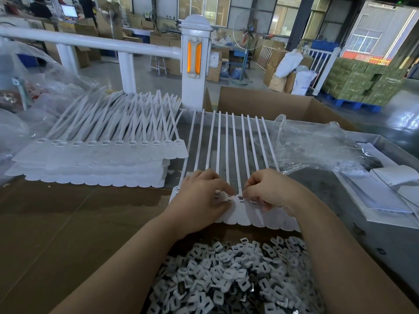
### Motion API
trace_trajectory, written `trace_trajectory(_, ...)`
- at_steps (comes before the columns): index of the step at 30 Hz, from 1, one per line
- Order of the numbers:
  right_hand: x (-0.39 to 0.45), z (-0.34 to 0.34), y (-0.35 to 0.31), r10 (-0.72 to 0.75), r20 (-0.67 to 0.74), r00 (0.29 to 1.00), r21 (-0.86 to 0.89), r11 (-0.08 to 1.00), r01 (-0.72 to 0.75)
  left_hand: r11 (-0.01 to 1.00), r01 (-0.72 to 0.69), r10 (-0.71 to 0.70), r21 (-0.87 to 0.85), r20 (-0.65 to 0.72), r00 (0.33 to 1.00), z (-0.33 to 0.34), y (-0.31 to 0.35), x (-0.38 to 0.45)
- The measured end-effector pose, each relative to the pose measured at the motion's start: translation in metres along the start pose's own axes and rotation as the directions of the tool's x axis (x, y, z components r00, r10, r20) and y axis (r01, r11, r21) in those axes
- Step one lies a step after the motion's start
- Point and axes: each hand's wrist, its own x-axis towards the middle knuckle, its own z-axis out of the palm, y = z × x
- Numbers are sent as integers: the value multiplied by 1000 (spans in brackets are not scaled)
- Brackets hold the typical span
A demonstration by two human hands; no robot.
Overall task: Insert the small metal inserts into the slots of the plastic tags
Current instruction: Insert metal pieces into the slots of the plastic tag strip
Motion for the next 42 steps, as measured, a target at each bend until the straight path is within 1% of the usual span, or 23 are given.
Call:
trace_trajectory(2, 0, 0, 0, 3, -1, 1000, 0, 1000, -3, 995, -33, 33, -93, -1, 999, -5, 4, 0)
trace_trajectory(4, 0, 0, 0, 7, -4, 1000, 7, 1000, -7, 979, -63, 83, -193, 97, 992, -9, 9, -2)
trace_trajectory(6, 1, 0, 0, 8, -5, 1000, 28, 1000, -8, 965, -88, 144, -247, 219, 965, -10, 15, -4)
trace_trajectory(8, 0, 0, 1, 8, -5, 1000, 44, 999, -8, 966, -119, 187, -228, 305, 934, -8, 19, -6)
trace_trajectory(10, 0, 0, 1, 6, -7, 1000, 57, 998, -5, 973, -151, 203, -174, 339, 918, -6, 22, -6)
trace_trajectory(14, 1, 0, 0, 4, -3, 1000, 77, 997, -4, 967, -132, 200, -220, 328, 923, -6, 23, -6)
trace_trajectory(19, 0, 0, 1, -10, 0, 1000, 69, 998, 10, 966, -190, 239, -174, 325, 915, -3, 28, -7)
trace_trajectory(25, 1, 0, 1, -6, -4, 1000, 76, 997, 7, 961, -185, 245, -205, 320, 915, -2, 29, -8)
trace_trajectory(27, 1, -1, 1, -1, 1, 1000, 94, 996, 1, 958, -141, 221, -249, 330, 918, -2, 29, -8)
trace_trajectory(30, 0, -1, 2, -5, 16, 1000, 100, 995, 4, 940, -29, 151, -341, 337, 929, -5, 31, -9)
trace_trajectory(33, 0, -3, 2, -3, 19, 1000, 118, 993, 1, 931, 13, 110, -366, 312, 944, -10, 28, -6)
trace_trajectory(36, 0, -3, 1, -8, 15, 1000, 90, 996, 7, 940, -41, 153, -340, 308, 939, -7, 29, -7)
trace_trajectory(39, 0, -3, 2, -16, 16, 1000, 92, 996, 15, 960, -149, 219, -239, 302, 928, 2, 32, -8)
trace_trajectory(42, 1, -2, 2, -16, 8, 1000, 90, 996, 15, 957, -177, 240, -228, 287, 927, 7, 32, -8)
